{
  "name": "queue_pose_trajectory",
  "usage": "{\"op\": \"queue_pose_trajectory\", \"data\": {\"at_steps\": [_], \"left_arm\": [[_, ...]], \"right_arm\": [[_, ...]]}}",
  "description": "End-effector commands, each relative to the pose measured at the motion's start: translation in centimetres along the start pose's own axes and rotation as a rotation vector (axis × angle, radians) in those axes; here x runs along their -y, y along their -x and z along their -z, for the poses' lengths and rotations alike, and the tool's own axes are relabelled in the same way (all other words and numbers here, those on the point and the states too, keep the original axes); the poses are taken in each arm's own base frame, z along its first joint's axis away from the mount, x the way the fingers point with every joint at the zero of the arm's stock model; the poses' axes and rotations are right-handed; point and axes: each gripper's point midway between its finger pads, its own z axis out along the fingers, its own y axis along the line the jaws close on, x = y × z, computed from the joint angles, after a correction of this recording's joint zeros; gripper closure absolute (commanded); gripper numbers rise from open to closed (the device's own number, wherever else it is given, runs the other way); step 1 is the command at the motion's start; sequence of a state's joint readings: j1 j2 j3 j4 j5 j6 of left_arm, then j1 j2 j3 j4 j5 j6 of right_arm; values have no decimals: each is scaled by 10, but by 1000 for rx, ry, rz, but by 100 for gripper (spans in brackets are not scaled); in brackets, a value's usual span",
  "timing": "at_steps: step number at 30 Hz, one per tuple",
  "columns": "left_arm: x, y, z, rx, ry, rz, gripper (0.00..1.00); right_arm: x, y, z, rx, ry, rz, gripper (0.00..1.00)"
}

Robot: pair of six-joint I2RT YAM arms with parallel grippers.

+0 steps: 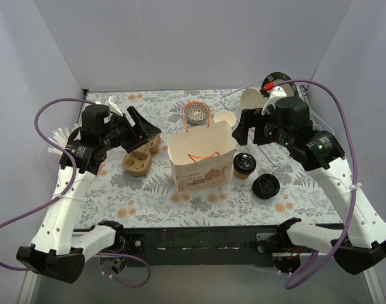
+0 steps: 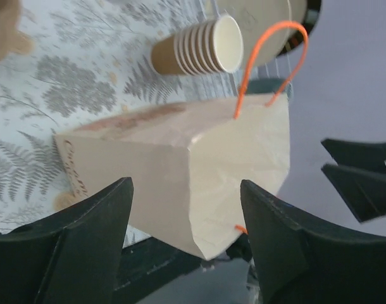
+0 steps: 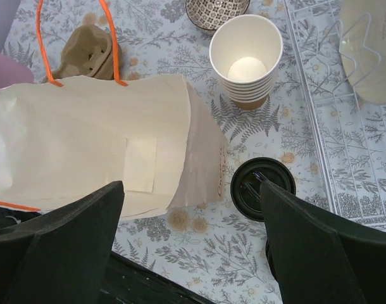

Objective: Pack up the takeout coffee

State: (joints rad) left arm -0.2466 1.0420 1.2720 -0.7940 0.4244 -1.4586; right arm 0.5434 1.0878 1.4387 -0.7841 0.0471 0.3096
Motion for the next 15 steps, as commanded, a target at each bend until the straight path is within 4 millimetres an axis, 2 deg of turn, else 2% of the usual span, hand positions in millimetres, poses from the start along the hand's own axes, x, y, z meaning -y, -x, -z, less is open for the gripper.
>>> {"op": "queue_pose_trajectory", "data": {"at_steps": [1,2,6,7,13,15], "left_arm": [[-42,43,2,224,264,7,33],[-49,52,3,267,315,15,34],[-88,67,0,317,532,27,38],[-99,69,-7,306,579,26,38],[-132,82,-26,274,736,-84,40],[-142,79,-40,226,761,-95,41]], "right_arm": [[-9,8,1,-16,36,6,5],[-7,6,1,-22,25,4,5],[-7,9,5,-19,21,1,6],[-8,9,5,-20,24,0,7],[-10,8,14,-26,31,-12,9],[-8,8,16,-18,21,-11,9]]}}
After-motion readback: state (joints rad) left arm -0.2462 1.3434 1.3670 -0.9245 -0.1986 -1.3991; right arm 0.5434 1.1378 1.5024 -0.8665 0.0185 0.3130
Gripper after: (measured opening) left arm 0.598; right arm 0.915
